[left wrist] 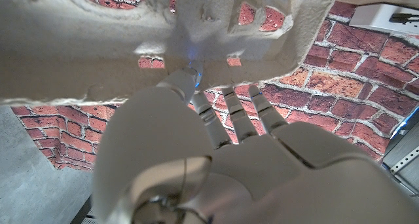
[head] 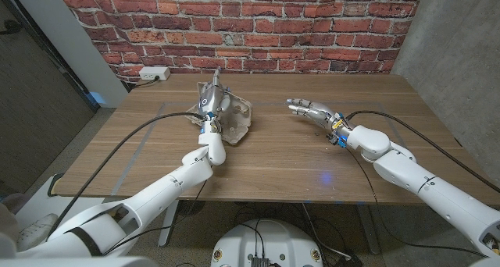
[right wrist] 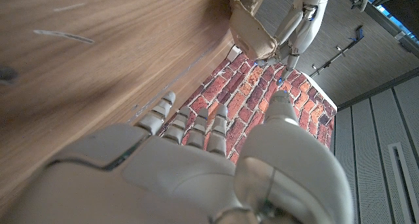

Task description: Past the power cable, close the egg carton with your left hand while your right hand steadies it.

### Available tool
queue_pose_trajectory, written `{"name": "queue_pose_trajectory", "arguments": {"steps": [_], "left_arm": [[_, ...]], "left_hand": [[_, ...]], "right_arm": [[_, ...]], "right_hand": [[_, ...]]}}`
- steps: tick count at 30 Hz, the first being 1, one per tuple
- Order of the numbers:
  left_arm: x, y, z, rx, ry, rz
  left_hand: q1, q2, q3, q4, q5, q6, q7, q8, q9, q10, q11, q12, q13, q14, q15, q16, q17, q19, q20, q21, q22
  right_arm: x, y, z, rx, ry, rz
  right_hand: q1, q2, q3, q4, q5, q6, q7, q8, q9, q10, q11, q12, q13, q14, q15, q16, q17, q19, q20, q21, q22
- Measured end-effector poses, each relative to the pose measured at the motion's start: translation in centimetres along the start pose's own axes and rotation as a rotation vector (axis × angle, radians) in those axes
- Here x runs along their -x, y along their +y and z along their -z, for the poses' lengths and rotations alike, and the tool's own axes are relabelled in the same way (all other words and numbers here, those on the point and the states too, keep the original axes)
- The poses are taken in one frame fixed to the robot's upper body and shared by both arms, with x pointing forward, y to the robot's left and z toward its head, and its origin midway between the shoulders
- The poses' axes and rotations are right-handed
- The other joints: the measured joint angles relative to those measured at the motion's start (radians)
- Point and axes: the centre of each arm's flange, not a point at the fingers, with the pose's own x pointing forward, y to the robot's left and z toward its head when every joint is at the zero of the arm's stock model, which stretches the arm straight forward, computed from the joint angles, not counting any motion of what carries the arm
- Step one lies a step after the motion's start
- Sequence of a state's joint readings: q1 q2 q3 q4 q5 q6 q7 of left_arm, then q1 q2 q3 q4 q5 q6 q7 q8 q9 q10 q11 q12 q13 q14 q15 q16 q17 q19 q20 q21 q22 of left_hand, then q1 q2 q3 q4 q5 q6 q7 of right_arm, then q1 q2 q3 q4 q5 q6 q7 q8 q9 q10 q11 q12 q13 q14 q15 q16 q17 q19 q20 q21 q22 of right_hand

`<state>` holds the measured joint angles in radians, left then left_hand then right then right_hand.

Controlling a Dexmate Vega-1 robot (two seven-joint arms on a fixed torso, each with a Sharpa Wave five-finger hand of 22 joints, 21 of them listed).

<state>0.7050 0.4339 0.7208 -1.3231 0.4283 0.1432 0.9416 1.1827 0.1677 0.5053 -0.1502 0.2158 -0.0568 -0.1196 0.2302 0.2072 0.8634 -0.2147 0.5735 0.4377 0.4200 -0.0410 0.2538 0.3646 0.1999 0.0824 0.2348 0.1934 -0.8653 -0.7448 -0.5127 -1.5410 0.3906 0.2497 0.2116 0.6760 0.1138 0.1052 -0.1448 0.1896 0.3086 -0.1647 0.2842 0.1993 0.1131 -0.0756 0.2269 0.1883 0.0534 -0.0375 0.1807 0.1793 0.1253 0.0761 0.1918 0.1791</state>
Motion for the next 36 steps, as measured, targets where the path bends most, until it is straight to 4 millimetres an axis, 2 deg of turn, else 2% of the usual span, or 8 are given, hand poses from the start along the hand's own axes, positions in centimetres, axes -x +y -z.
{"name": "queue_pose_trajectory", "arguments": {"steps": [4, 7, 12, 17, 22, 25, 33, 36], "left_arm": [[0.0, 0.0, 0.0, 0.001, 0.004, 0.001], [-0.1, 0.0, -0.1, 0.004, 0.007, 0.0], [-0.3, -0.1, -0.2, 0.007, 0.013, -0.001], [-0.4, -0.2, -0.2, 0.008, 0.019, -0.002], [-0.4, -0.2, -0.2, 0.009, 0.021, -0.002], [-0.7, -0.2, -0.3, 0.01, 0.019, -0.005], [-0.8, -0.2, -0.3, 0.009, 0.016, -0.007], [-0.8, -0.1, -0.3, 0.008, 0.017, -0.009]], "left_hand": [[0.0, 0.0, 0.0, 0.0, 0.0, 0.0, 0.0, 0.0, 0.0, 0.0, 0.0, 0.004, 0.001, 0.0, 0.0, 0.0, 0.0, 0.002, -0.002, 0.0, 0.0], [0.0, 0.0, 0.0, 0.0, 0.0, 0.004, 0.003, 0.0, 0.0, 0.0, 0.0, 0.004, 0.001, 0.005, -0.006, 0.0, 0.0, 0.004, -0.004, 0.0, 0.0], [0.0, 0.0, 0.0, 0.0, 0.0, 0.009, -0.002, 0.0, 0.0, 0.0, 0.0, 0.004, 0.005, 0.005, -0.005, 0.0, 0.0, 0.004, -0.004, 0.0, 0.0], [0.0, 0.0, 0.0, 0.0, 0.0, 0.016, -0.002, 0.0, 0.0, 0.0, 0.0, 0.011, 0.005, 0.011, 0.0, 0.0, 0.005, 0.004, -0.004, 0.0, 0.0], [0.0, 0.0, 0.0, 0.0, 0.0, 0.018, -0.004, 0.0, 0.0, 0.0, 0.0, 0.015, 0.01, 0.016, -0.005, 0.0, 0.005, 0.009, 0.002, 0.0, 0.0], [0.0, 0.0, 0.0, 0.0, 0.0, 0.02, -0.001, 0.0, 0.0, 0.0, 0.0, 0.019, 0.01, 0.016, -0.005, 0.0, 0.005, 0.009, 0.002, 0.005, 0.0], [0.008, -0.008, 0.0, 0.0, 0.0, 0.023, 0.002, 0.0, 0.0, -0.005, 0.005, 0.022, 0.015, 0.016, -0.005, 0.0, 0.009, 0.009, 0.002, 0.006, 0.0], [0.008, -0.008, 0.0, 0.0, 0.0, 0.023, 0.002, 0.0, 0.0, -0.006, 0.005, 0.022, 0.015, 0.016, -0.005, 0.0, 0.009, 0.009, 0.002, 0.006, 0.0]], "right_arm": [[0.0, 0.3, 0.0, 0.0, -0.005, -0.017], [0.0, 0.7, -0.2, -0.002, -0.015, -0.04], [-0.1, 1.2, -0.2, -0.013, -0.021, -0.066], [-0.2, 1.8, -0.1, -0.027, -0.023, -0.094], [-0.2, 2.2, -0.2, -0.028, -0.025, -0.1], [-0.2, 2.7, -0.1, -0.05, -0.02, -0.137], [-0.1, 3.1, -0.2, -0.061, -0.014, -0.154], [0.0, 3.3, -0.1, -0.067, -0.008, -0.161]], "right_hand": [[0.018, 0.018, 0.014, 0.003, 0.0, 0.105, -0.044, 0.027, 0.003, 0.011, -0.011, 0.0, 0.0, 0.0, 0.0, 0.0, 0.0, -0.013, -0.013, 0.0, 0.0], [0.023, 0.025, 0.019, 0.008, 0.0, 0.144, -0.051, 0.031, 0.003, 0.016, -0.016, 0.001, 0.0, -0.007, 0.0, 0.0, 0.0, -0.017, -0.017, 0.0, 0.0], [0.011, 0.044, 0.028, 0.017, 0.0, 0.155, -0.053, 0.03, 0.001, 0.03, -0.029, 0.008, 0.0, -0.009, 0.002, 0.005, 0.005, -0.022, -0.023, 0.0, 0.005], [-0.003, 0.059, 0.038, 0.034, -0.005, 0.097, -0.054, -0.011, -0.003, 0.062, -0.045, 0.02, 0.0, 0.021, 0.001, 0.022, 0.011, 0.008, -0.044, 0.016, 0.006], [-0.015, 0.062, 0.048, 0.049, -0.005, 0.044, -0.057, -0.049, -0.004, 0.11, -0.044, 0.036, 0.001, 0.093, 0.0, 0.043, 0.019, 0.077, -0.055, 0.046, 0.014], [-0.027, 0.066, 0.057, 0.057, -0.005, 0.039, -0.055, -0.058, -0.004, 0.149, -0.052, 0.05, 0.005, 0.13, -0.001, 0.052, 0.023, 0.09, -0.057, 0.046, 0.014], [-0.042, 0.076, 0.093, 0.084, -0.005, 0.053, -0.057, -0.06, -0.004, 0.252, -0.105, 0.085, 0.01, 0.179, -0.002, 0.061, 0.034, 0.103, -0.055, 0.052, 0.023], [-0.042, 0.076, 0.102, 0.094, -0.005, 0.079, -0.053, -0.06, -0.004, 0.27, -0.106, 0.091, 0.01, 0.199, -0.002, 0.068, 0.04, 0.105, -0.057, 0.056, 0.024]]}}
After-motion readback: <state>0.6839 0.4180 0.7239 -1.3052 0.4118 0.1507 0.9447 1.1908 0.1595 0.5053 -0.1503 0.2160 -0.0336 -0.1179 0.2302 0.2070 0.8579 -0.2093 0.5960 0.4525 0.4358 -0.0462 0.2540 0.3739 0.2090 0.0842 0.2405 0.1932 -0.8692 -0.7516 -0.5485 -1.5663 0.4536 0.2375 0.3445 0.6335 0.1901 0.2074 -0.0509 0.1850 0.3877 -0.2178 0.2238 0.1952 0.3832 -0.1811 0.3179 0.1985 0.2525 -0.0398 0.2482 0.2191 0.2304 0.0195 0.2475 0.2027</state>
